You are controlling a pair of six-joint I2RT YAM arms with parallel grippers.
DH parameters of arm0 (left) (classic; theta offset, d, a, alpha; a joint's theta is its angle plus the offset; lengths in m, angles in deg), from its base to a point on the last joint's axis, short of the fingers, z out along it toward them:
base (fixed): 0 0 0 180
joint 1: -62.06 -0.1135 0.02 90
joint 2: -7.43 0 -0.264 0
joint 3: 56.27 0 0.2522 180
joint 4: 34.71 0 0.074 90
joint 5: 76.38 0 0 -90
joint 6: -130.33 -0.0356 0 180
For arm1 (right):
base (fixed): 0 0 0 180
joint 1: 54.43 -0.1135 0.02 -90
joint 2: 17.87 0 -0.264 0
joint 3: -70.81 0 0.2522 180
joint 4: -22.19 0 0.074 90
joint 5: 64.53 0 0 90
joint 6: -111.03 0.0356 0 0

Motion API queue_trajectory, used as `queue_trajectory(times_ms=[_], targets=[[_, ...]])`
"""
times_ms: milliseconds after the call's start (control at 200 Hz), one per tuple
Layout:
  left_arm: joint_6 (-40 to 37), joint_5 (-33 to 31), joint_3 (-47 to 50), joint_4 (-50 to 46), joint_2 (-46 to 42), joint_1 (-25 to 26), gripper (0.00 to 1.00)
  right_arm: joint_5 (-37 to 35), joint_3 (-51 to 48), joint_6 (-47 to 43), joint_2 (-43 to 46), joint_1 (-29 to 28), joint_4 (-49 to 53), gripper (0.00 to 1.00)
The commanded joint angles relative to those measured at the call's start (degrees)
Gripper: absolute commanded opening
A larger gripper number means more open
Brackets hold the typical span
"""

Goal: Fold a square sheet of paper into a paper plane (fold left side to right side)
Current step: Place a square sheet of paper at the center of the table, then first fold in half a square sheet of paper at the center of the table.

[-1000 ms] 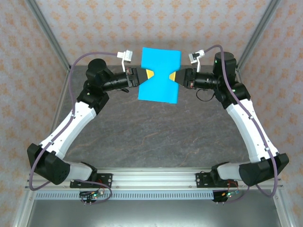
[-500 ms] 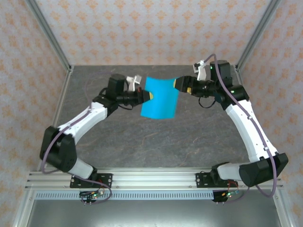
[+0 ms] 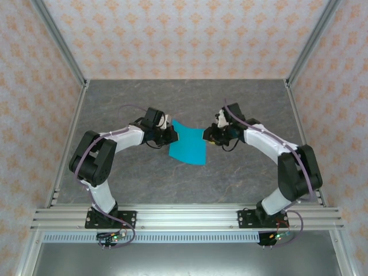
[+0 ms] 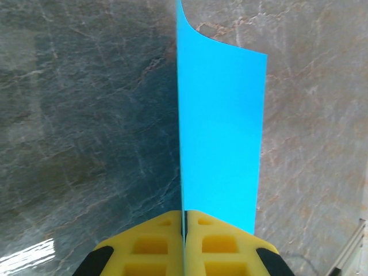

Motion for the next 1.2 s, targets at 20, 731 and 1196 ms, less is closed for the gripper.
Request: queue_trajectory(times_ms=[20, 731, 1196], targets=[[-2.53, -1.77, -2.04, -2.95, 0.09, -0.05, 0.01, -2.52, 0.25, 3.19, -5.94, -2.29, -6.87, 0.21], [11.98, 13.07, -3.6, 12.53, 0.15, 2.11, 0.55, -9.02, 1.88, -0.09, -17.35, -3.1, 1.66, 0.21], [13.7, 13.32, -6.68, 14.51, 6.52, 4.73, 0.6, -7.72, 1.06, 0.46, -5.35, 0.96, -1.56, 0.28]])
